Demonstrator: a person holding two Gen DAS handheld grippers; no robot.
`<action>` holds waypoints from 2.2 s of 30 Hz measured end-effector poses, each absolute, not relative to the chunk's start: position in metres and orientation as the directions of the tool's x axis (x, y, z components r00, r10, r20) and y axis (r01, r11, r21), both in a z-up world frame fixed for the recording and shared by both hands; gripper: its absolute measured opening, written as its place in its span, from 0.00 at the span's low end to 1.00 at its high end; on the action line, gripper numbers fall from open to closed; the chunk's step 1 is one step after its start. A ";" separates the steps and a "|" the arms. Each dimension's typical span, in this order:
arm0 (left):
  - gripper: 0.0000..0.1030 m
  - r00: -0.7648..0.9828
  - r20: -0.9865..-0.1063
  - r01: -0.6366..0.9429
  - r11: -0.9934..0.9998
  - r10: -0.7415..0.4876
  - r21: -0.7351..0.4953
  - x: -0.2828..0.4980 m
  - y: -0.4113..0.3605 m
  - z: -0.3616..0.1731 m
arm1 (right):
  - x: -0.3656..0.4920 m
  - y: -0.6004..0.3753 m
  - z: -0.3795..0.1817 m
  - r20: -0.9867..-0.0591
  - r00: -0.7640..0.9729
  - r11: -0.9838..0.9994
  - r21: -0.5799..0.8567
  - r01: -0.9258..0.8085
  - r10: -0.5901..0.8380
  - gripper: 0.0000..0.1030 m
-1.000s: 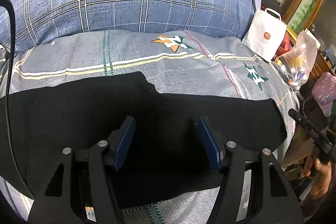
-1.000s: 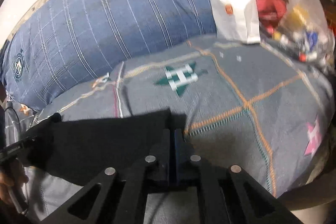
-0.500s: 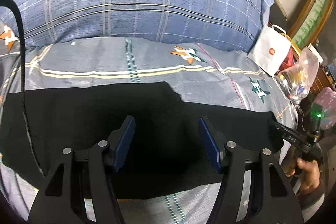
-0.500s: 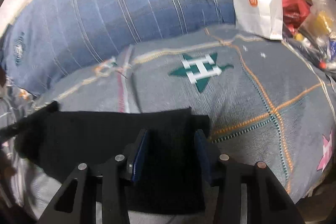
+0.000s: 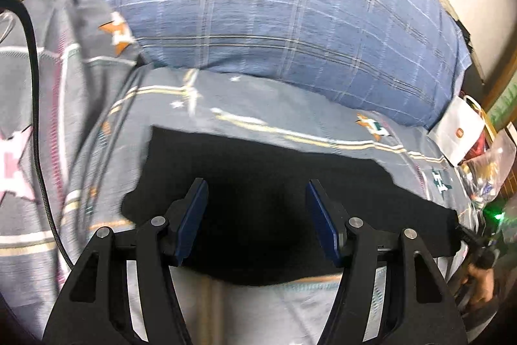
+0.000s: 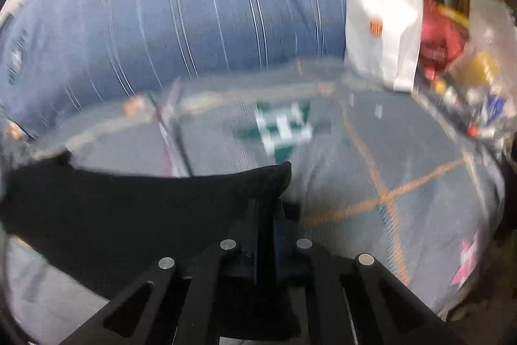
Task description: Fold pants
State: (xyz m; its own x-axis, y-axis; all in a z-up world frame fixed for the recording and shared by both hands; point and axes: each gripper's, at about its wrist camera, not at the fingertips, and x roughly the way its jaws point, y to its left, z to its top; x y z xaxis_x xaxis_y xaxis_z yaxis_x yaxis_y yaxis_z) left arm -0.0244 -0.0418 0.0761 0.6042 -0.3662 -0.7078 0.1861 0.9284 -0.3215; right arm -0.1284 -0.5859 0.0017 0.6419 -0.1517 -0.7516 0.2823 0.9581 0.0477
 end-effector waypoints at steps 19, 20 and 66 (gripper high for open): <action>0.61 0.602 -0.726 0.025 0.916 -0.334 -0.401 -0.040 0.037 0.060 | -0.129 -0.354 0.064 -0.588 0.642 0.864 0.232 -0.447 0.491 0.42; 0.61 0.599 -0.728 0.025 0.917 -0.333 -0.399 -0.038 0.037 0.059 | -0.127 -0.331 0.062 -0.591 0.620 0.839 0.207 -0.503 0.517 0.42; 0.74 0.612 -0.713 0.146 0.934 -0.343 -0.325 -0.033 -0.021 0.074 | -0.094 -0.287 0.055 -0.647 0.658 0.913 0.163 -0.374 0.385 0.34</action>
